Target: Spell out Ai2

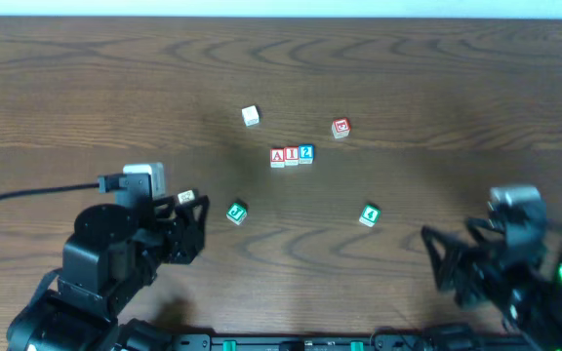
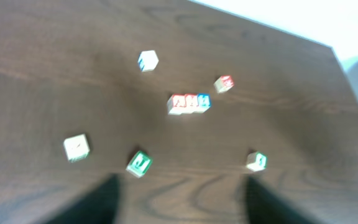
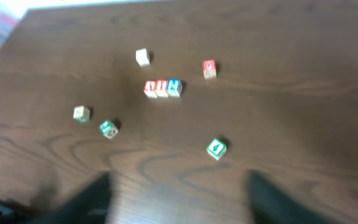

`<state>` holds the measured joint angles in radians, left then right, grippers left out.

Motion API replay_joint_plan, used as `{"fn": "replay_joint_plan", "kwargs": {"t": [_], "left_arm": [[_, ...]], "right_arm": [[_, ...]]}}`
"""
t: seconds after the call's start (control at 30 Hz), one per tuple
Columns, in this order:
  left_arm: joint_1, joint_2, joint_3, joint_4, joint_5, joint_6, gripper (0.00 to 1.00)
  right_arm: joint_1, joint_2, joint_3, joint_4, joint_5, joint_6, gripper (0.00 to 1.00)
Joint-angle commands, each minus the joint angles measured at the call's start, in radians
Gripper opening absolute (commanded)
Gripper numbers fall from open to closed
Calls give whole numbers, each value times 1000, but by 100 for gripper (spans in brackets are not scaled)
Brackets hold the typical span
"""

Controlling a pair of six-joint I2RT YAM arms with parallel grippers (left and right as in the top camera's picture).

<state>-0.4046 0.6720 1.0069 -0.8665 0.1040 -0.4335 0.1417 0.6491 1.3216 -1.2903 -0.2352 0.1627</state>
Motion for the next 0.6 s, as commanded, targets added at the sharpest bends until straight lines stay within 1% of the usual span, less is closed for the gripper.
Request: {"fn": "replay_joint_plan", "kwargs": {"t": [0.0,0.2,0.37,0.57], "left_arm": [[-5,-20,-7,-30,-26,-17,95],[-4,-19,-7,-127,-27,-16,95],[-4,-18,-7,-187,-27,-16,95],[-4,-18,-7,-210,-27,-16,95]], "right_arm": [[-6,-78,-11,-10,18,-21,99],[-6,-166,-11,-85,19,-22,99],[-6,-171,-11,-174,18,-22,99],[-6,-171,-11,-233,18,-22,99]]}}
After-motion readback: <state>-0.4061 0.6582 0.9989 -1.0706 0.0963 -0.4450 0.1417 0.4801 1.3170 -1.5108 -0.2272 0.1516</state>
